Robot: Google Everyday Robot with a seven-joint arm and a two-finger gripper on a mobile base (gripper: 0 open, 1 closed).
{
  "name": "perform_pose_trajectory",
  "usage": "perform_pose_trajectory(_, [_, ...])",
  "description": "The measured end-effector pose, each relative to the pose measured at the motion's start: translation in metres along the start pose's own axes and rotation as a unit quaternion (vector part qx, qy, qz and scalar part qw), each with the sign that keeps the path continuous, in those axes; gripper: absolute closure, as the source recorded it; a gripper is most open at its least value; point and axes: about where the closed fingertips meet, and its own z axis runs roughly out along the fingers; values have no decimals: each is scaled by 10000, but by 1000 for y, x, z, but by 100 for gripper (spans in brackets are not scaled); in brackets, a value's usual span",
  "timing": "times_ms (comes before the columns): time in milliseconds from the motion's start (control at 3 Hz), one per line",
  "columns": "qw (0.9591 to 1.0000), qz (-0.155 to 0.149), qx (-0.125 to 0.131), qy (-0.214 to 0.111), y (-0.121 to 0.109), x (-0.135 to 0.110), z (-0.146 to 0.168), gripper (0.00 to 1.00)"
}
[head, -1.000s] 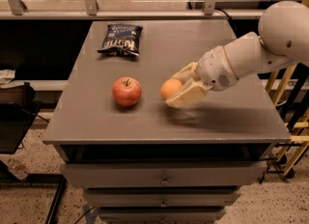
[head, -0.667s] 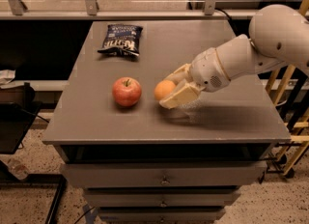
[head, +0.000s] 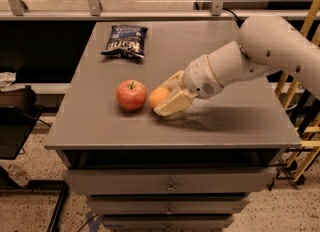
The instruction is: Move orange near apple
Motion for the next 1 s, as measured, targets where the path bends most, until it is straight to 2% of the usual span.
perform_pose_trajectory(333, [10000,-8,-17,2,1,-1,2,84])
perform_pose_trajectory(1000, [10000,-27,-49,5,2,-3,5,38])
